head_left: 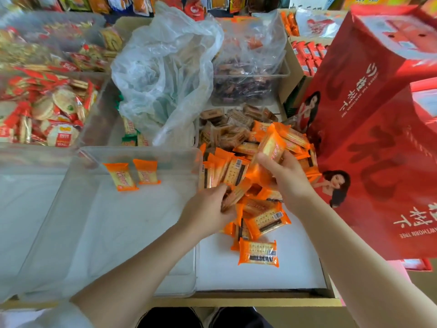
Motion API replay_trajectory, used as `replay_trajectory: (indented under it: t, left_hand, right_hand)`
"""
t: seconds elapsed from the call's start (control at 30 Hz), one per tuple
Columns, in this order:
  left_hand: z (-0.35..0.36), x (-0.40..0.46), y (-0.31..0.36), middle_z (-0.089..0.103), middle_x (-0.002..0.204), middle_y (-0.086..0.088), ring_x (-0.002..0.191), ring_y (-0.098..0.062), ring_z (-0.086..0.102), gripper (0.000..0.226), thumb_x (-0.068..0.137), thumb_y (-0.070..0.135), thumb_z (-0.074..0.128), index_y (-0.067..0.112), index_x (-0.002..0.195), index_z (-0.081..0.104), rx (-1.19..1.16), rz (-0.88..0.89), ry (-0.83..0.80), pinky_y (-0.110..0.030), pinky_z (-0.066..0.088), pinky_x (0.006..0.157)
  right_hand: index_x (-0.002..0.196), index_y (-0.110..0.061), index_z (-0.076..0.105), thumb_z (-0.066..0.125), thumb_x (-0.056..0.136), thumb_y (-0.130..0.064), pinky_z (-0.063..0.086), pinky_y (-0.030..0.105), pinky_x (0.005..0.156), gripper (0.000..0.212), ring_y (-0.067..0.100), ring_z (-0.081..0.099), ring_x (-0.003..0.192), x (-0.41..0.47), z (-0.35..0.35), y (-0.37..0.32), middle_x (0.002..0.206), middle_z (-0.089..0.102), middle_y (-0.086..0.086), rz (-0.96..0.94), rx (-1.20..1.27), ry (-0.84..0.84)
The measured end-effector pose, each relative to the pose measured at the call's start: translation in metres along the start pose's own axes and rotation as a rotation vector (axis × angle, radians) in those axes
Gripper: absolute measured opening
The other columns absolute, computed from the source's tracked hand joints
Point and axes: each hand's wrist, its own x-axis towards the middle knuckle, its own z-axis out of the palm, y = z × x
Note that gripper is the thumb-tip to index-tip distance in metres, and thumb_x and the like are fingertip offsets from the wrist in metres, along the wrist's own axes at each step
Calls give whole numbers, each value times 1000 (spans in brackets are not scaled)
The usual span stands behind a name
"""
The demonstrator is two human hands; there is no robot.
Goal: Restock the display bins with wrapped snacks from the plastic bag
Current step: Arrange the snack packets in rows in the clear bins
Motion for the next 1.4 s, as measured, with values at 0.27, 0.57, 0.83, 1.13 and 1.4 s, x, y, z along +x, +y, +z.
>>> replay_trajectory:
  t: [0.27, 0.57, 0.83, 1.13, 1.4]
  left_hand:
    - [-67, -47, -106, 64, 86, -11, 76, -15, 59, 6, 88, 16, 61, 15, 94, 59, -643, -434, 377, -25, 44, 69]
    - [-71, -57, -225, 62, 85, -7, 79, -17, 54, 19, 73, 18, 74, 14, 85, 60, -791, -630, 376, -24, 46, 70]
    - [-45, -35, -258, 61, 88, -2, 83, -23, 57, 25, 86, 35, 60, 12, 97, 58, -410, -676, 355, -27, 33, 60]
    - [-33, -27, -251, 57, 110, -19, 99, -35, 56, 25, 93, 5, 48, 0, 117, 43, -309, -665, 412, -28, 34, 69]
    - [-30, -23, -256, 57, 109, -20, 100, -41, 56, 21, 94, 16, 47, 3, 110, 46, -169, -770, 360, -47, 46, 79]
  right_hand:
    - [106, -11, 56, 60, 91, -18, 53, 30, 71, 16, 18, 62, 83, 11, 119, 14, 94, 64, 7, 32, -34, -93]
    - [108, -8, 60, 64, 82, -6, 46, 29, 71, 26, 21, 60, 89, 49, 238, 102, 103, 67, 8, 112, -527, -89]
    - [92, -10, 52, 61, 88, -19, 29, 27, 62, 13, 22, 54, 85, 66, 261, 129, 98, 61, 9, 47, -750, 63]
    - [101, -11, 64, 57, 91, -22, 46, 34, 70, 16, 19, 55, 65, 23, 198, 48, 70, 63, 0, -318, -899, 126]
    - [111, -17, 58, 62, 89, -15, 47, 24, 74, 22, 21, 59, 100, 11, 72, 85, 110, 61, 3, -49, -1146, -60]
